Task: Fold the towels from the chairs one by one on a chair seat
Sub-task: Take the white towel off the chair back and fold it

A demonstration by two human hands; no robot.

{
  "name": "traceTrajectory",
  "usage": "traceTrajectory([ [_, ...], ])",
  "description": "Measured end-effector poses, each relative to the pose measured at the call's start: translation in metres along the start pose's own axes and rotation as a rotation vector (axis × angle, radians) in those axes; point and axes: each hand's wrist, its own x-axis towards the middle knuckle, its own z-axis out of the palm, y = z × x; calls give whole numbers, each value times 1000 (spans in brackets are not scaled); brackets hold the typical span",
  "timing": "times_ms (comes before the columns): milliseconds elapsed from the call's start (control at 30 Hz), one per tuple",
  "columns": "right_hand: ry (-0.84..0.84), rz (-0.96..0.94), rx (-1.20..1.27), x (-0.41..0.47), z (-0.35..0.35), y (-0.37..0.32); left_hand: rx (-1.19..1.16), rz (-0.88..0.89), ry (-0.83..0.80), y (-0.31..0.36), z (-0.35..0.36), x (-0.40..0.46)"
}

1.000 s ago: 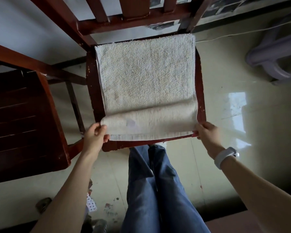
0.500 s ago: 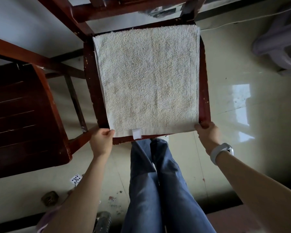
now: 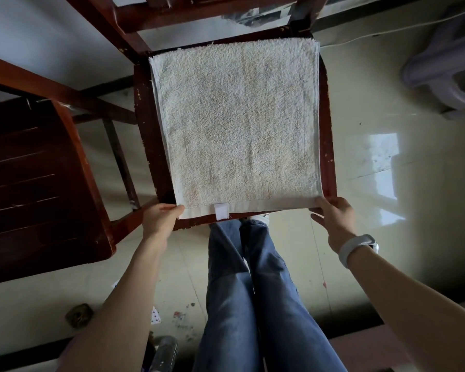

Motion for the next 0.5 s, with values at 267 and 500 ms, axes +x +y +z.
traceTrajectory([
  [267, -92, -18, -86, 5, -7, -3, -81, 18, -87, -8, -6, 2],
  [500, -32, -41, -89, 14, -14, -4, -502, -118, -152, -11, -15, 3],
])
